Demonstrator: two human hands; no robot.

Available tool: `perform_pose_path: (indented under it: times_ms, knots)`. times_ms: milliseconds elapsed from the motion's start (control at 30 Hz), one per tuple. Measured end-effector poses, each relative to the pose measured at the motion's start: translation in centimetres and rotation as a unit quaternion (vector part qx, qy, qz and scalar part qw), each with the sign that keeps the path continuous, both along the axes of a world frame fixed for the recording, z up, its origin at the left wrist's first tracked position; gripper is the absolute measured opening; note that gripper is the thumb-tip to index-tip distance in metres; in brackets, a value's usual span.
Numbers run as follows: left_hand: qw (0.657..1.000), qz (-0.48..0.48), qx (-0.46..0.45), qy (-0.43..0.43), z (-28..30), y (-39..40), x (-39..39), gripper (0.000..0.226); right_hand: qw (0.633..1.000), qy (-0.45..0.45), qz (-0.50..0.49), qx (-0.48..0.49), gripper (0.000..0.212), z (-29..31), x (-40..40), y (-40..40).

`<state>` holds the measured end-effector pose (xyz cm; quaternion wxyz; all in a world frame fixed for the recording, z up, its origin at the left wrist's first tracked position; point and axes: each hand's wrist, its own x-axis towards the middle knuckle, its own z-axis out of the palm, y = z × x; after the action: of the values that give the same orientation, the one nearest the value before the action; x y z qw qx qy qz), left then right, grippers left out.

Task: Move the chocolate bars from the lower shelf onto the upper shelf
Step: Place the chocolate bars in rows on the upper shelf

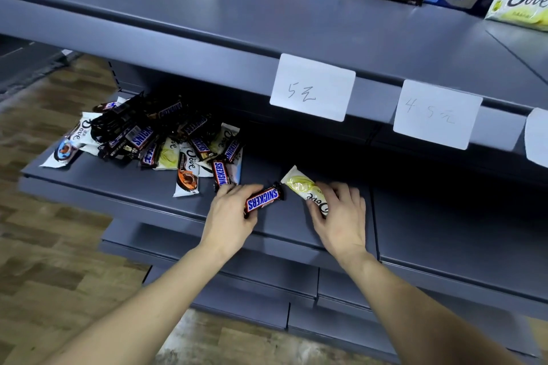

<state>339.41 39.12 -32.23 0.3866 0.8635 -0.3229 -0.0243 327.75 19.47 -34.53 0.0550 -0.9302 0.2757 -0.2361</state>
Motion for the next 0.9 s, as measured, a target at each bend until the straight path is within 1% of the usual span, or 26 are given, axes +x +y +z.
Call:
perform_pose_path:
  times_ms: [267, 367, 433, 500, 600, 667, 700, 733, 767, 800, 900]
  knots:
    - [0.999, -0.005, -0.003, 0.049, -0.5, 0.1, -0.2, 0.056, 0.998, 0.042, 0.005, -0.042, 0.039, 0.3, 0.1, 0.3]
    - [1.000, -0.006, 0.017, 0.019, -0.3, 0.1, -0.5, 0.054, 0.996, 0.070, -0.003, -0.055, 0.040, 0.7, 0.1, 0.1]
    - [0.999, 0.001, 0.048, -0.010, -0.1, -0.1, -0.9, 0.054, 0.996, 0.077, -0.003, -0.051, 0.040, 1.0, -0.1, 0.1]
    - [0.996, 0.017, 0.086, -0.012, 0.2, -0.5, -1.2, 0.057, 0.996, 0.082, 0.002, -0.041, 0.039, 1.4, -0.4, 0.1]
    - [0.994, 0.011, 0.112, 0.005, 0.6, -1.7, -1.8, 0.061, 0.995, 0.090, 0.003, -0.031, 0.040, 1.5, -0.9, 0.2]
    - [0.995, -0.017, 0.092, 0.046, 1.0, -2.7, -2.1, 0.068, 0.996, 0.086, -0.002, -0.028, 0.039, 1.5, -1.3, 0.2]
    - [0.994, -0.032, 0.075, 0.073, 1.2, -3.0, -2.1, 0.068, 0.996, 0.084, -0.005, -0.030, 0.039, 1.5, -1.6, 0.1]
    - [0.994, -0.045, 0.059, 0.085, 1.3, -3.2, -2.0, 0.063, 0.996, 0.086, -0.006, -0.032, 0.038, 1.6, -1.8, -0.1]
    - [0.994, -0.065, 0.058, 0.067, 1.4, -3.2, -1.8, 0.053, 0.995, 0.093, -0.008, -0.032, 0.039, 1.7, -2.1, -0.2]
    - [0.992, -0.092, 0.075, 0.032, 1.3, -3.1, -1.5, 0.046, 0.995, 0.100, -0.011, -0.027, 0.039, 1.8, -2.3, -0.4]
    - [0.971, -0.173, 0.161, -0.041, 1.3, -2.7, -0.2, 0.057, 0.995, 0.096, -0.033, 0.004, 0.041, 2.2, -3.0, -0.9]
